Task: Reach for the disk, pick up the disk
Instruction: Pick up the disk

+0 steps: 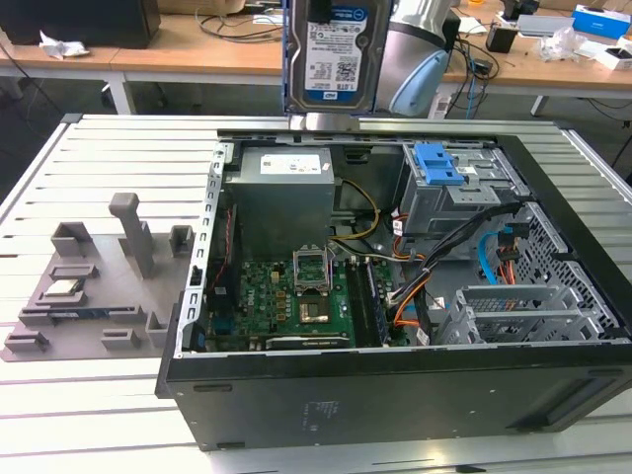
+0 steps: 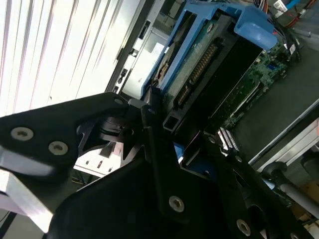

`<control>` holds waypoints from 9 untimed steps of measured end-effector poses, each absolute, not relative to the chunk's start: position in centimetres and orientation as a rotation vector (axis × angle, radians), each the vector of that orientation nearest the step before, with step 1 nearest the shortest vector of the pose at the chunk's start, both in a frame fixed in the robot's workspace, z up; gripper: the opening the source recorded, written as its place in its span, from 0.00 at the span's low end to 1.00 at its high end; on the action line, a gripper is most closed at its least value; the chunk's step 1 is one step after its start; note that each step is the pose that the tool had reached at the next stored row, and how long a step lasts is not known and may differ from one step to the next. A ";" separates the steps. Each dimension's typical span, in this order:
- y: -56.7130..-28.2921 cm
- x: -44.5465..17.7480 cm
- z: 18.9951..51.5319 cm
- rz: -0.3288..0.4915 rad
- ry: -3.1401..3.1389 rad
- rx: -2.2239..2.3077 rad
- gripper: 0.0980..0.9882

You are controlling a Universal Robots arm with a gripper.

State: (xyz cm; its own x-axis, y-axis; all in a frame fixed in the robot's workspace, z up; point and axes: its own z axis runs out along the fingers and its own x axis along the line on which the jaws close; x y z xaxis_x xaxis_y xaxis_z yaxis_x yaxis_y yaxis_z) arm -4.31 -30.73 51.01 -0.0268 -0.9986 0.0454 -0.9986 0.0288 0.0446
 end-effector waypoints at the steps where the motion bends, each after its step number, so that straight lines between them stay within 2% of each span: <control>1: -30.7 -3.7 51.0 -0.001 -2.207 2.146 0.30; 9: -30.7 0.4 51.0 -0.002 -2.206 2.145 0.30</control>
State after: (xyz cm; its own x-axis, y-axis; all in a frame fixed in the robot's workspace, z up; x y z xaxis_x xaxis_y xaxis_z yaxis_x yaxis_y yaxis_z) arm 0.40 -30.70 51.00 -0.0268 -0.9986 0.0453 -0.9985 0.0289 0.0461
